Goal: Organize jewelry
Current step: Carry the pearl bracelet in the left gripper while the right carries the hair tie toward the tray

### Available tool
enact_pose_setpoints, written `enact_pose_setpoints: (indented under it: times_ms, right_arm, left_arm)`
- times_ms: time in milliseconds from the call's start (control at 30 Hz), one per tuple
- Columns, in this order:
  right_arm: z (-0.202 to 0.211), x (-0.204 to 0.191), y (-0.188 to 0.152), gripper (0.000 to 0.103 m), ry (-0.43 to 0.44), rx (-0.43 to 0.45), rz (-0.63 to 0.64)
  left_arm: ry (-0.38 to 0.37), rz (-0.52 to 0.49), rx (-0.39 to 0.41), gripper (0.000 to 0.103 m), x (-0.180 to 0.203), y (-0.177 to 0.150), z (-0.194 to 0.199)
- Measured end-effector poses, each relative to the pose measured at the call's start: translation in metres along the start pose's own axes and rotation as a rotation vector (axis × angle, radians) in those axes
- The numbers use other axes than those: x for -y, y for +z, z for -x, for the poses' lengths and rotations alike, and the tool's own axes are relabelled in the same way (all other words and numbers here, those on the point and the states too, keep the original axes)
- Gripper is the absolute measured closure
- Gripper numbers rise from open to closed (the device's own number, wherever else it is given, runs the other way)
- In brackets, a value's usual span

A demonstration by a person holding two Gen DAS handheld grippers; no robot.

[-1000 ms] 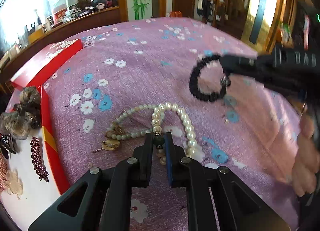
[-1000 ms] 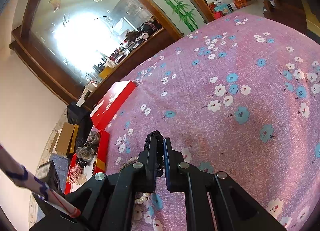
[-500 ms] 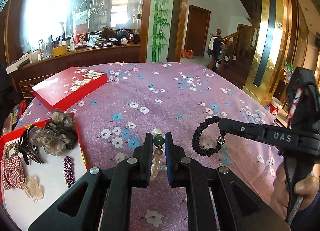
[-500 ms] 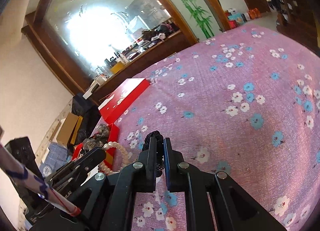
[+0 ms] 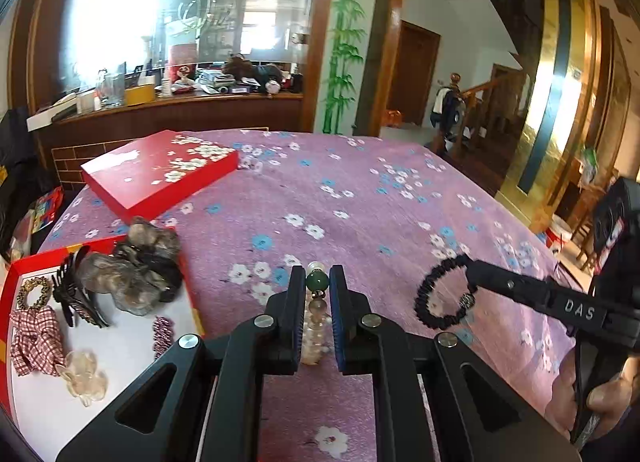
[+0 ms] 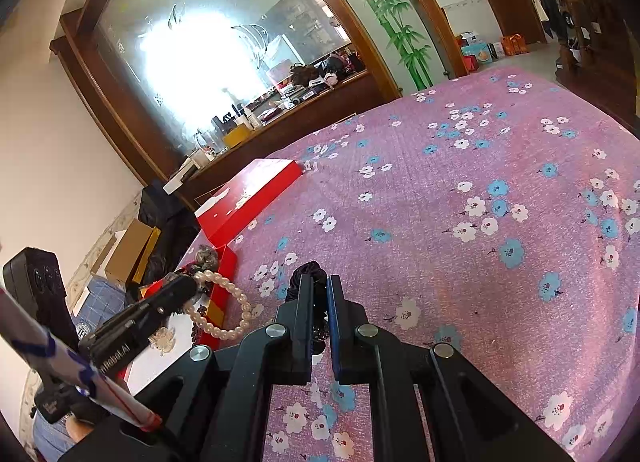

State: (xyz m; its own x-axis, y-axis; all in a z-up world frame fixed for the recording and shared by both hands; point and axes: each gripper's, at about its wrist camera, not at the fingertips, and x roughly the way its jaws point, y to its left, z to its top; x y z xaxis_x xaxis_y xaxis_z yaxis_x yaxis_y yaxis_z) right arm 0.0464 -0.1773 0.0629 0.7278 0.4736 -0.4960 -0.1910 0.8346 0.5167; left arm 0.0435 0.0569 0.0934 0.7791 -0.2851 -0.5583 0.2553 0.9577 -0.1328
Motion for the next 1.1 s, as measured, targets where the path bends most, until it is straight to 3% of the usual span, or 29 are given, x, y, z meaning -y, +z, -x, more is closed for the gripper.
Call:
enact_pose_setpoints:
  times_ms: [167,433,1100]
  right_arm:
    - [0.0,-0.002,-0.001,0.096,0.004,-0.001,0.009]
    - [0.0,-0.006,-0.002,0.096,0.003,-0.001,0.025]
    - [0.0,-0.01,-0.005,0.096,-0.001,0.002,0.045]
  left_arm:
    - [0.004,0.034,-0.001,0.092,-0.01,0.002,0.001]
    - [0.016,0.007,-0.004,0.092,0.0,0.0,0.0]
    - [0.086,-0.153,0.025,0.092,0.037,-0.014,0.0]
